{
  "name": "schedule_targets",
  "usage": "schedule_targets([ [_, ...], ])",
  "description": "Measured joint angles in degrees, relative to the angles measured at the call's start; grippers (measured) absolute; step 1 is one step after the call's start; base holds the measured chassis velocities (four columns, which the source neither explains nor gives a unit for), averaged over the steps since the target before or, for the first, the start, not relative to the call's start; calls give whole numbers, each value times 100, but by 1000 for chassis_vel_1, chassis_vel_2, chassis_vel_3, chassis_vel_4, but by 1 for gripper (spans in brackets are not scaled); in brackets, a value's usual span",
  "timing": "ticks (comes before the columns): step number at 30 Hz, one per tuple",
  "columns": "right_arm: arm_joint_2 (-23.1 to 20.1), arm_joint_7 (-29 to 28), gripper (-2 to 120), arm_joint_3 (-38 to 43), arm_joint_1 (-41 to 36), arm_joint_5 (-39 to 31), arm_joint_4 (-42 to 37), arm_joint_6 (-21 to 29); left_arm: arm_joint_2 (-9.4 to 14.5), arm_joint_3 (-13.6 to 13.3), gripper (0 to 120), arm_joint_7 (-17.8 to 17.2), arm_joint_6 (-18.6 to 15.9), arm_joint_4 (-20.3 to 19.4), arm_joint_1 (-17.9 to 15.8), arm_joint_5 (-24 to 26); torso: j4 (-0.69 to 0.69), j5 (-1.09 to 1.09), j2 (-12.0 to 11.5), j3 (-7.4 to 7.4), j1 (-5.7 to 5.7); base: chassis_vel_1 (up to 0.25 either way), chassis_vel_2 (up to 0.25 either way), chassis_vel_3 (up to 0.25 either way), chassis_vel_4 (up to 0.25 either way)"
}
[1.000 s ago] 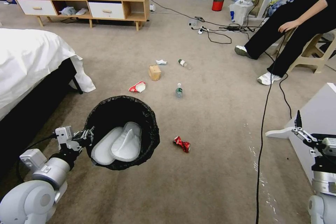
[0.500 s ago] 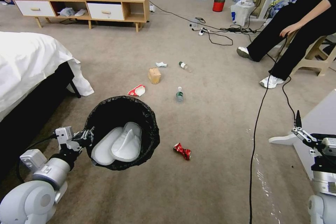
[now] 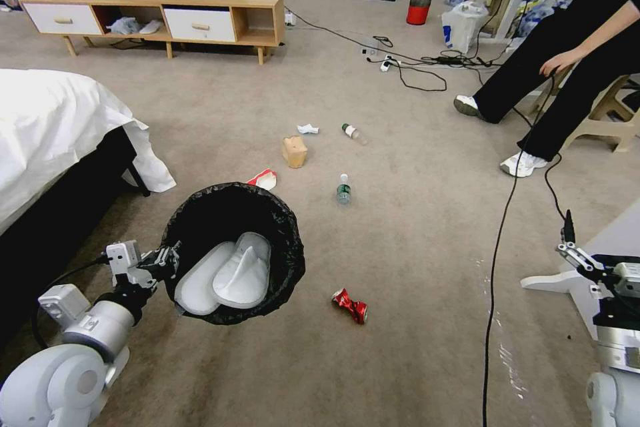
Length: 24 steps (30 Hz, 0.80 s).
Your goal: Pick up the trash bin, then pick up the garbage from the floor and place it into the trash bin.
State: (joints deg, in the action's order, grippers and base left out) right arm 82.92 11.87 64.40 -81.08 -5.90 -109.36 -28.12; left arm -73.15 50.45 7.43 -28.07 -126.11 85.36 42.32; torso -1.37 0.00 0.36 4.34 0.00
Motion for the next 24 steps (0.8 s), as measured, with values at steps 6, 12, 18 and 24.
schedule_targets([
  [6, 3, 10, 100, 6, -2, -4, -9, 0, 0, 0, 3, 5, 4, 12, -7, 0, 0, 0, 0, 0, 0, -93, 79, 86, -82],
  [12, 16, 24, 100, 7, -3, -5, -10, -7, 4, 0, 3, 6, 16, 23, -15, 0, 0, -1, 0, 0, 0, -93, 105, 107, -88],
  [18, 17, 27, 100, 6, 4, -5, -10, -9, 5, 0, 3, 6, 26, 23, -14, 2, 0, -1, 0, 0, 0, -85, 107, 96, -93],
  [24, 17, 28, 100, 0, 13, -4, -1, -22, -5, 2, 3, 6, 33, 17, -11, 2, 0, 0, 0, 0, 0, -83, 69, 78, -88],
])
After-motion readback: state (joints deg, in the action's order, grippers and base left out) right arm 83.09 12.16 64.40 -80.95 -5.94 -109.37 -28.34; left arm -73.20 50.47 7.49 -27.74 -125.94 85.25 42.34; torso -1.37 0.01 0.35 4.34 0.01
